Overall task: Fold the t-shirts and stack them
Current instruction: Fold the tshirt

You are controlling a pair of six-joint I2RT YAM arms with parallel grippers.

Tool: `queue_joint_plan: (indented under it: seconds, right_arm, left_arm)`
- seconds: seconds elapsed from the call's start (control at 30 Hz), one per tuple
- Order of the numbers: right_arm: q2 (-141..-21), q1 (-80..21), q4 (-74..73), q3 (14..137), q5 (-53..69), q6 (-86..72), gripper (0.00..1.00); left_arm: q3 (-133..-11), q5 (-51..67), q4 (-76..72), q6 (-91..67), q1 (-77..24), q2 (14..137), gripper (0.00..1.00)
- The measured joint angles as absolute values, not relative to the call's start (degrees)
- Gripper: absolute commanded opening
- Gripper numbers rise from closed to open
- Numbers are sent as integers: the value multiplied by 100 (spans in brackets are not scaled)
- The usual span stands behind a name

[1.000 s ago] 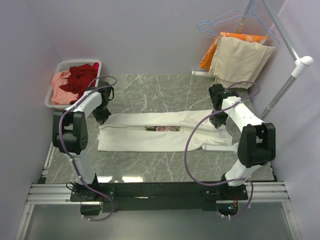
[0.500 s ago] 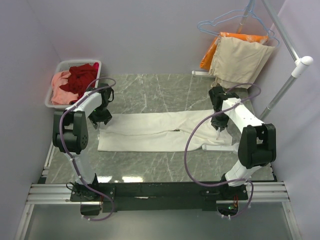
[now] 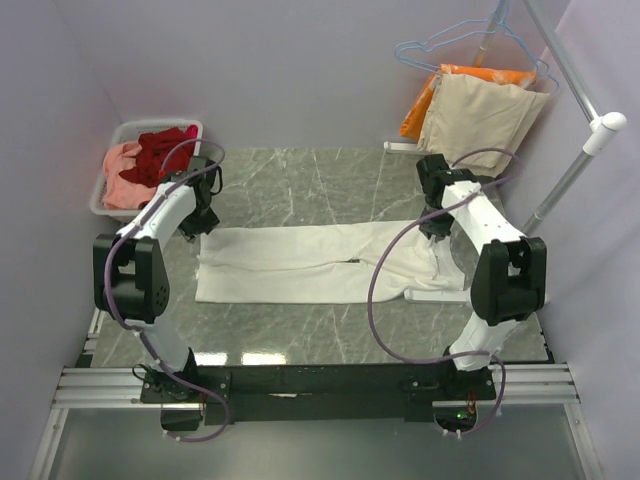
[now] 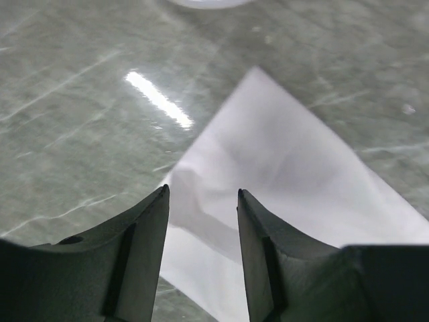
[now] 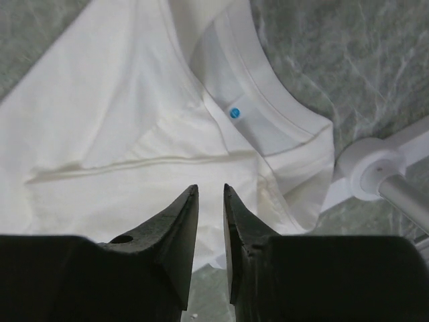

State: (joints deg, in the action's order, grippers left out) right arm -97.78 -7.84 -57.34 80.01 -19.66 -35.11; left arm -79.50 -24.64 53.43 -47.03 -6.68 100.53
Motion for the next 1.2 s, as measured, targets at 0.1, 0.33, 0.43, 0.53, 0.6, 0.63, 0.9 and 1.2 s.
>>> queue_joint_plan:
  seconds: [0.1, 0.33, 0.43, 0.53, 0.6, 0.63, 0.9, 1.2]
  right_arm:
    - [-10193, -784, -5618, 8302, -1802, -3511, 26]
    - [-11118, -786, -5315, 8460, -1269, -3507, 25]
    - [-11260, -790, -5231, 8390, -1129, -3507, 25]
    - [-11380, -801, -5181, 8394, -1079, -3509, 24]
    - [-11478, -801, -5183, 8396, -1072, -3509, 23]
    - [-11559, -801, -5188, 8405, -1066, -3509, 23]
    - [-12320, -801, -5808, 9428, -954, -3417, 22]
    - [-13415, -801, -6464, 11327, -869, -3321, 22]
  left_arm:
    - [-8005, -2167, 5146, -4539, -716, 10165, 49]
    - [-8674, -1796, 4978, -4200, -1037, 11255, 48]
    - [-8691, -1664, 4991, -4121, -1153, 11437, 48]
    - [-8809, -1632, 5061, -4117, -1203, 11631, 49]
    - [-8901, -1645, 5118, -4119, -1203, 11789, 50]
    - [-8947, -1660, 5175, -4119, -1203, 11874, 50]
    - [-9721, -1826, 5769, -4171, -1199, 12396, 53]
    - [-11128, -1894, 6331, -4263, -1181, 13233, 54]
